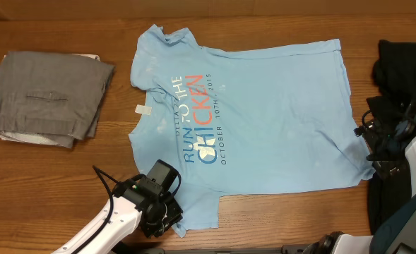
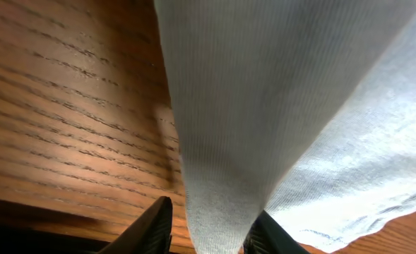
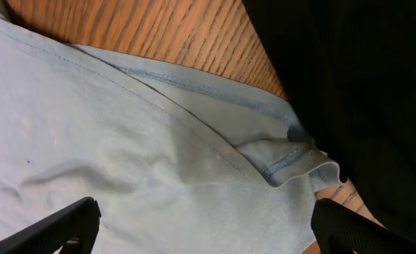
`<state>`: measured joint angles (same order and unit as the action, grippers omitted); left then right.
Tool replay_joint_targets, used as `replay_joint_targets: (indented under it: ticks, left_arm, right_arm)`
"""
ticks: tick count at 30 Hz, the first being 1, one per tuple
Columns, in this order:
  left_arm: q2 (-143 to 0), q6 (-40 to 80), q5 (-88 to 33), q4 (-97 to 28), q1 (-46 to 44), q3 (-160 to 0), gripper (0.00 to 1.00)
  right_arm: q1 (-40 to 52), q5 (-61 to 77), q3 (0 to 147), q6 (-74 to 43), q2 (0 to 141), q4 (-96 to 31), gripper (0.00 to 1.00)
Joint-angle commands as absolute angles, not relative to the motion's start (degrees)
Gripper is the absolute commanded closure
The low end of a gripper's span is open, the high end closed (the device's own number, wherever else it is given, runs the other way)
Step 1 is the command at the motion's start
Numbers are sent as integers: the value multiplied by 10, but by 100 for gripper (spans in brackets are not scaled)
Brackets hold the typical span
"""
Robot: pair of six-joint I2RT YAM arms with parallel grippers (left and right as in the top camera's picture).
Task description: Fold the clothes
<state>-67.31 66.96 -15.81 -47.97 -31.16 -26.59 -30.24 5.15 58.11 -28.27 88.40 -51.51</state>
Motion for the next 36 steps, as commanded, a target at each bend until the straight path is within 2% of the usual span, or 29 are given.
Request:
replay_joint_targets:
  ticks: [1,4,10,14,21,31,36]
  left_arm:
    - [-675,640,-165,-487,-315,-263,65]
    - [-675,625,-156,-498,-315,-263,66]
    - [-675,622,-114,-516,-315,-263,77]
    - [-675,621,-80,-526,-315,-263,80]
    - [-675,622,-63,-541,-315,-263,75]
    - [-675,611,-84,-587,-267,-264,57]
    - [-675,517,-143,-555,-243,-276,50]
  right_arm:
    - [-301,52,581,-284,879,-512,0]
    - [-301,52,581,-284,879,-512,0]
    - [-301,52,581,-284,879,-512,0]
    - [-301,52,581,-283,879,-512,0]
    - [-301,52,581,-284,879,-512,0]
    - [-301,52,581,-283,879,-512,0]
    - [-301,52,581,-284,879,-512,0]
